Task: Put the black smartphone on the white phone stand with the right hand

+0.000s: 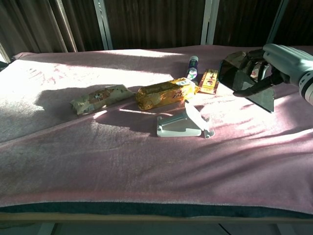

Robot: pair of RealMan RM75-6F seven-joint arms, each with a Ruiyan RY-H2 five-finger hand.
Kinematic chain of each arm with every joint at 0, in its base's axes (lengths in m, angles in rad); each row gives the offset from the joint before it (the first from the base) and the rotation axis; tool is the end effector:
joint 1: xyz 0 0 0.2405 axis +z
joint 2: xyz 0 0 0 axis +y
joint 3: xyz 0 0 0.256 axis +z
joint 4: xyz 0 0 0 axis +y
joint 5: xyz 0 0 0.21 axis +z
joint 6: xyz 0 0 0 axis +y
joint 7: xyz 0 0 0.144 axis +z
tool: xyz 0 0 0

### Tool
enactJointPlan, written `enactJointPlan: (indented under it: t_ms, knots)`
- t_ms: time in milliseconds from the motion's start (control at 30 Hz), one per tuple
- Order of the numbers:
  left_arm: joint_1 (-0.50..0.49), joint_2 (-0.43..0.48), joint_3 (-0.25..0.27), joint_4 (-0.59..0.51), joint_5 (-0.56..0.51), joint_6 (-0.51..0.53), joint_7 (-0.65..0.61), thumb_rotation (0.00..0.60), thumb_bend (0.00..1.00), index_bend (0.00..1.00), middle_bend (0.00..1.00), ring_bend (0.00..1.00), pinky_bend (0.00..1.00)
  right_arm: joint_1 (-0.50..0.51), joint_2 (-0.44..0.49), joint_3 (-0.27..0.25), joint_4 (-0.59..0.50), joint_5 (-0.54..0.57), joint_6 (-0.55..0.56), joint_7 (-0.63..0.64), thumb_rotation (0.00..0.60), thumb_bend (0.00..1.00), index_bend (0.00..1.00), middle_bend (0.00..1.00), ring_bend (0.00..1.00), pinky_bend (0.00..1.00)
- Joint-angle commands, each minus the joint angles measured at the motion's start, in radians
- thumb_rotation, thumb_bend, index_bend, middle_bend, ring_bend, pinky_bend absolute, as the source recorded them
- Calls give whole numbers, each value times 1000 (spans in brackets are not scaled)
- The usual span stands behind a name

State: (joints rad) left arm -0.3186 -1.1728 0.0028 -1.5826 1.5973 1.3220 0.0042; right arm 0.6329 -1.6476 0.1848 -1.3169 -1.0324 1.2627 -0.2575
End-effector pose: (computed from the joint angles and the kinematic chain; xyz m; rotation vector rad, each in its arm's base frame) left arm -0.2653 0.2337 0.1106 -1.7295 -0.8590 -0.9822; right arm -0.2060 -0.3467 0.0090 1.4235 -0.9797 0.9939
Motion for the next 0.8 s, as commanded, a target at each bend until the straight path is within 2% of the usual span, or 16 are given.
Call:
enactJointPlan:
  t_ms: [33,200,333,533,800]
  knots:
    - [-1,-5,-3,-1,-8,-5,12,600,358,0,9,21,123,-23,3,-12,51,-237,4,348,600,215,1000,807,549,250]
    - [-4,-13,-7,-2,-18,-15,31,600,359,0,8,22,122,13,-80,-29,173,-369,4,556,600,213,1000,807,549,256]
    - [-6,-15,-10,0,-26,-21,35,600,358,0,9,21,123,47,-153,-28,264,-435,14,671,600,213,1000,807,549,264]
    - [-7,-14,-8,-1,-24,-23,33,600,359,0,8,22,122,83,-254,-31,399,-473,2,753,600,212,1000,807,549,275]
    - [-1,-7,-5,-2,-16,-11,23,600,359,0,8,22,122,89,-324,-31,496,-481,3,818,600,212,1000,807,549,281]
